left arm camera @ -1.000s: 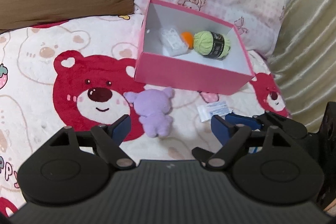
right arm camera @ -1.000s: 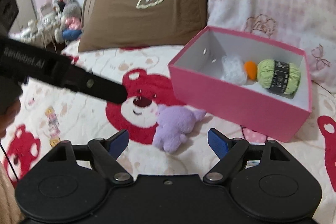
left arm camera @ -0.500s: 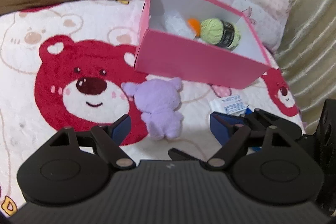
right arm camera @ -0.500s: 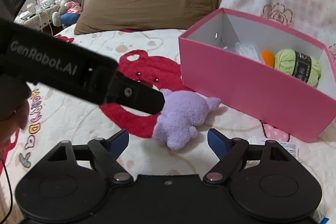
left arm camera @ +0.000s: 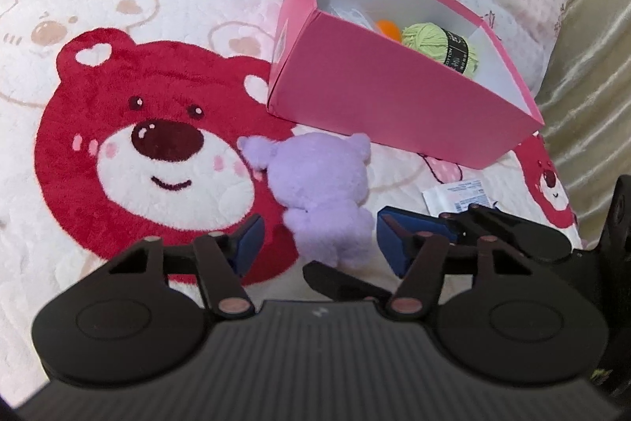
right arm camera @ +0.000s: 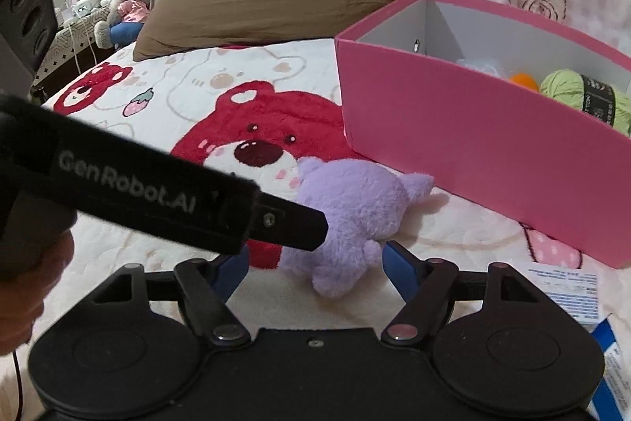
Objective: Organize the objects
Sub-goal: 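Move the right tool to the purple plush toy, then close the right tool on the purple plush toy and lift it, then carry the purple plush toy with the right tool over the pink box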
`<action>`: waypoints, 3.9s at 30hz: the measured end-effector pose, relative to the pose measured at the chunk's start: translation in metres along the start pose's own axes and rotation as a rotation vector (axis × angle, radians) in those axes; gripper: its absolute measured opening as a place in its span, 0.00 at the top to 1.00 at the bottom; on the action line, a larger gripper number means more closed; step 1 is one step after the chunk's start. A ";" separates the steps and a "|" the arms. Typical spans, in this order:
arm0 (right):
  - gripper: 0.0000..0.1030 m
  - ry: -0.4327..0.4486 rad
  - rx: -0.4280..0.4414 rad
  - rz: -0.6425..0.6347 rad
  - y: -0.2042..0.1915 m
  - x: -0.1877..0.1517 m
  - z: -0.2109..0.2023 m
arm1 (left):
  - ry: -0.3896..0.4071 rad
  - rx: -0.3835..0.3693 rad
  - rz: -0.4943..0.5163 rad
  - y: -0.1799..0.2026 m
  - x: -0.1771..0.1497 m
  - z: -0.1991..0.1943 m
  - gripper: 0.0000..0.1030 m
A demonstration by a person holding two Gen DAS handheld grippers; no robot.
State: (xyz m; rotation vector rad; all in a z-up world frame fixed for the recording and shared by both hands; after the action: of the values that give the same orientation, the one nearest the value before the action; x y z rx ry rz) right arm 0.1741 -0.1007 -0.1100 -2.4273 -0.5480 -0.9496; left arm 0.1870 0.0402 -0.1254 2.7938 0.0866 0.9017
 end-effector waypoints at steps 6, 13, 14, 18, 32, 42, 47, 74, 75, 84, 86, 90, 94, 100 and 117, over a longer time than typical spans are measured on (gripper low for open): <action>0.40 -0.011 -0.025 0.031 0.010 -0.002 0.012 | 0.022 -0.035 -0.026 -0.008 0.001 0.013 0.63; 0.40 -0.013 -0.001 0.095 0.021 -0.003 0.024 | -0.015 -0.041 -0.069 -0.010 -0.005 0.032 0.75; 0.39 -0.015 0.001 0.108 0.022 -0.003 0.028 | -0.013 -0.047 -0.076 -0.011 -0.005 0.033 0.74; 0.39 -0.006 -0.010 0.107 0.024 -0.002 0.034 | -0.006 -0.052 -0.093 -0.014 -0.003 0.037 0.73; 0.48 0.009 -0.057 0.034 0.011 -0.008 0.025 | -0.055 -0.118 -0.107 -0.009 -0.005 0.035 0.71; 0.48 0.014 -0.040 0.068 0.009 -0.019 0.003 | -0.095 -0.097 -0.057 0.017 -0.012 0.018 0.70; 0.48 0.020 -0.028 0.080 0.007 -0.021 -0.011 | -0.115 -0.081 -0.080 0.025 -0.016 0.006 0.69; 0.48 0.119 -0.040 0.108 -0.021 -0.023 -0.125 | -0.078 -0.046 0.091 0.106 -0.023 -0.096 0.70; 0.48 0.125 -0.044 0.106 -0.021 -0.023 -0.128 | -0.075 -0.049 0.090 0.108 -0.023 -0.098 0.70; 0.48 0.158 -0.059 0.085 -0.022 -0.021 -0.157 | -0.055 -0.051 0.107 0.132 -0.019 -0.116 0.70; 0.48 0.158 -0.058 0.082 -0.022 -0.019 -0.161 | -0.056 -0.051 0.114 0.136 -0.016 -0.118 0.69; 0.48 0.160 -0.058 0.080 -0.019 -0.013 -0.168 | -0.052 -0.054 0.122 0.144 -0.006 -0.123 0.69; 0.48 0.166 -0.051 0.090 -0.014 -0.006 -0.175 | -0.044 -0.052 0.140 0.152 0.004 -0.128 0.69; 0.48 0.173 -0.035 0.107 -0.005 0.009 -0.182 | -0.037 -0.055 0.152 0.159 0.020 -0.133 0.68; 0.48 0.227 -0.080 0.003 0.022 0.068 -0.186 | 0.031 -0.042 0.129 0.176 0.097 -0.129 0.66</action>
State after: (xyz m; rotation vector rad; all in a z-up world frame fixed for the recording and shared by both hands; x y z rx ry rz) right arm 0.1354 -0.2094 0.0527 -2.3462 -0.4315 -1.2477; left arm 0.1892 -0.0974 0.0696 2.7728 -0.1074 0.9642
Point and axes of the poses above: each gripper's, at about its wrist camera, not at the fingertips, and z roughly the way its jaws point, y to its right, x to its top, the point moved 3 cm from there along z, roughly the way its jaws point, and after that the axes turned 15 degrees about x, right-handed, at the moved point
